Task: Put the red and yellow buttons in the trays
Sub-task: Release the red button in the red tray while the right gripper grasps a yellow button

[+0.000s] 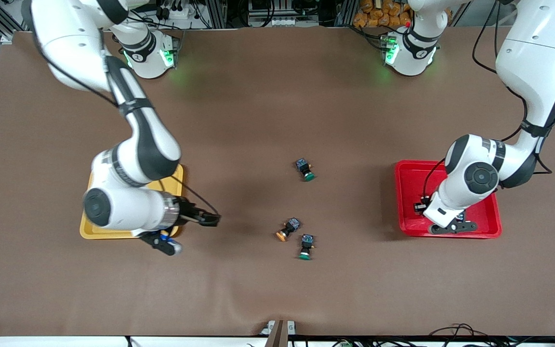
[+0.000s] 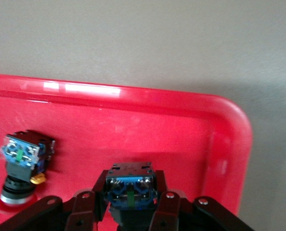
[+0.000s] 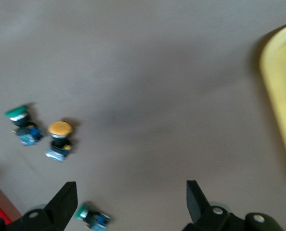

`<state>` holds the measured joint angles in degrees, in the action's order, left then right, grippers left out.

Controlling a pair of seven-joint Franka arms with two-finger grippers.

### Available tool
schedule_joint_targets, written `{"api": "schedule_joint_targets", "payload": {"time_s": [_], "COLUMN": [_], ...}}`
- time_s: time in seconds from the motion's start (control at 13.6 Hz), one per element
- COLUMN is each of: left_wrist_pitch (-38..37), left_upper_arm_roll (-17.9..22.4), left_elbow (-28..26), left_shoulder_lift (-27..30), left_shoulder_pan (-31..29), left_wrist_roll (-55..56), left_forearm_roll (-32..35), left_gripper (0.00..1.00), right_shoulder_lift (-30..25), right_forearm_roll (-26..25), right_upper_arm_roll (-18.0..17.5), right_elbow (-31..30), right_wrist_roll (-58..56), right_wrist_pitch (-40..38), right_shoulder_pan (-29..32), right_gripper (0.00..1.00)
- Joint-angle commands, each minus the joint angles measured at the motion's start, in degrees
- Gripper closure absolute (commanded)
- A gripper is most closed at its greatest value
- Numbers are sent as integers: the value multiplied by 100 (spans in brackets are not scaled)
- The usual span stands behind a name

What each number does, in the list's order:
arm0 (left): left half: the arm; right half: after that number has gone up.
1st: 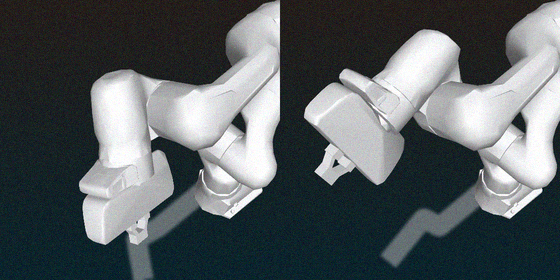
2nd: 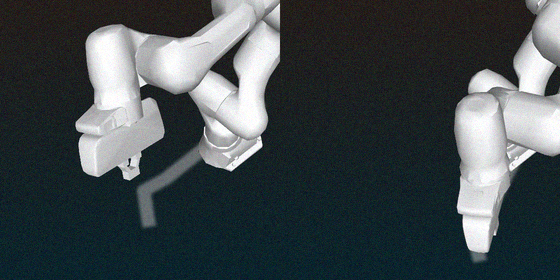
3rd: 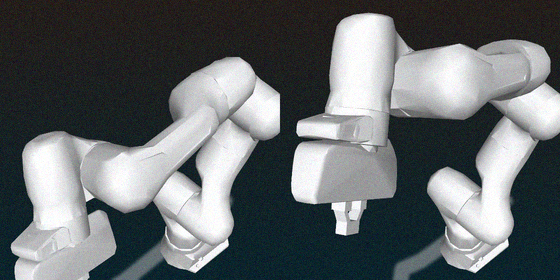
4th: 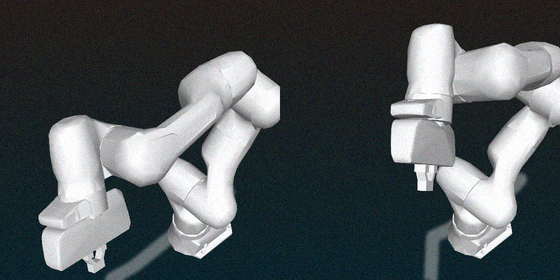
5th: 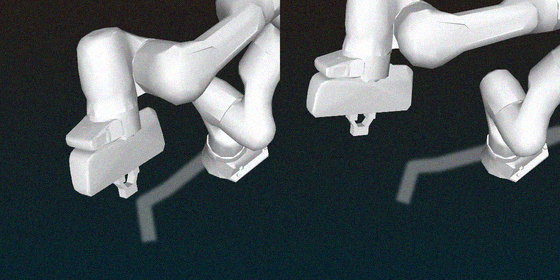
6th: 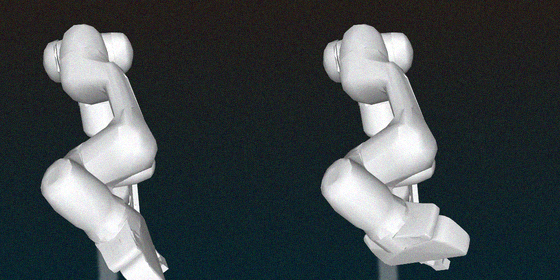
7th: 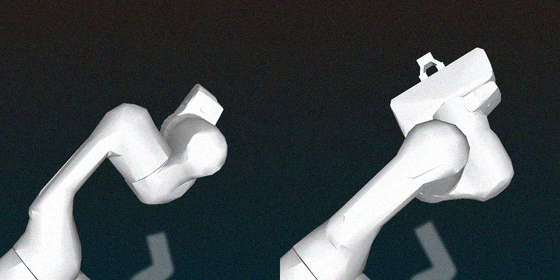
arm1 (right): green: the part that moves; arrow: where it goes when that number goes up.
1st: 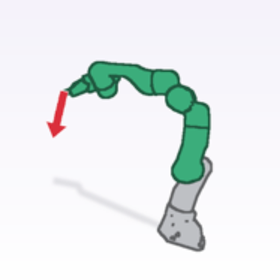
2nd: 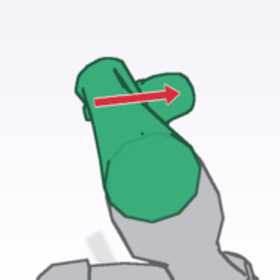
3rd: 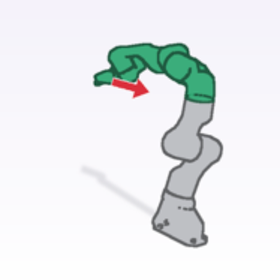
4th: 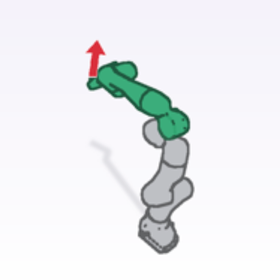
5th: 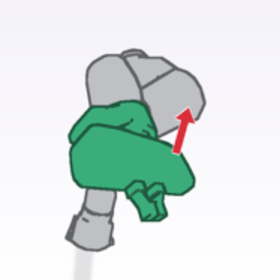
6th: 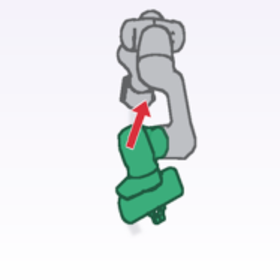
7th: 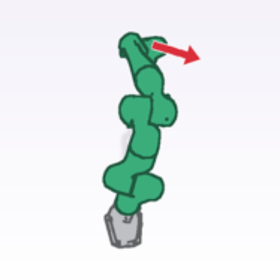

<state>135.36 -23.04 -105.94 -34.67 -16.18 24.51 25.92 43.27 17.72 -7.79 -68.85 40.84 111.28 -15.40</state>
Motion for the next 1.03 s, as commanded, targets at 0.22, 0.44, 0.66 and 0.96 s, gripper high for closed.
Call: {"api": "schedule_joint_targets", "payload": {"time_s": [0.22,0.44,0.66,0.96], "left_wrist_pitch": [35,9,-18,-175], "left_upper_arm_roll": [-34,-52,-69,-69], "left_elbow": [100,301,364,407], "left_shoulder_lift": [-119,30,364,856], "left_shoulder_pan": [-131,-131,-131,-200], "left_wrist_roll": [-482,-412,-394,-394], "left_forearm_roll": [133,98,27,-183], "left_gripper": [76,23,0,0], "right_shoulder_lift": [742,1147,1402,1867], "right_forearm_roll": [73,56,29,38], "right_upper_arm_roll": [32,76,129,190], "right_elbow": [538,811,829,1030], "right_wrist_roll": [1697,2243,2262,2253], "right_wrist_pitch": [1307,1860,2326,2977], "right_shoulder_pan": [-788,-1183,-1412,-1492], "right_gripper": [0,0,0,0]}}
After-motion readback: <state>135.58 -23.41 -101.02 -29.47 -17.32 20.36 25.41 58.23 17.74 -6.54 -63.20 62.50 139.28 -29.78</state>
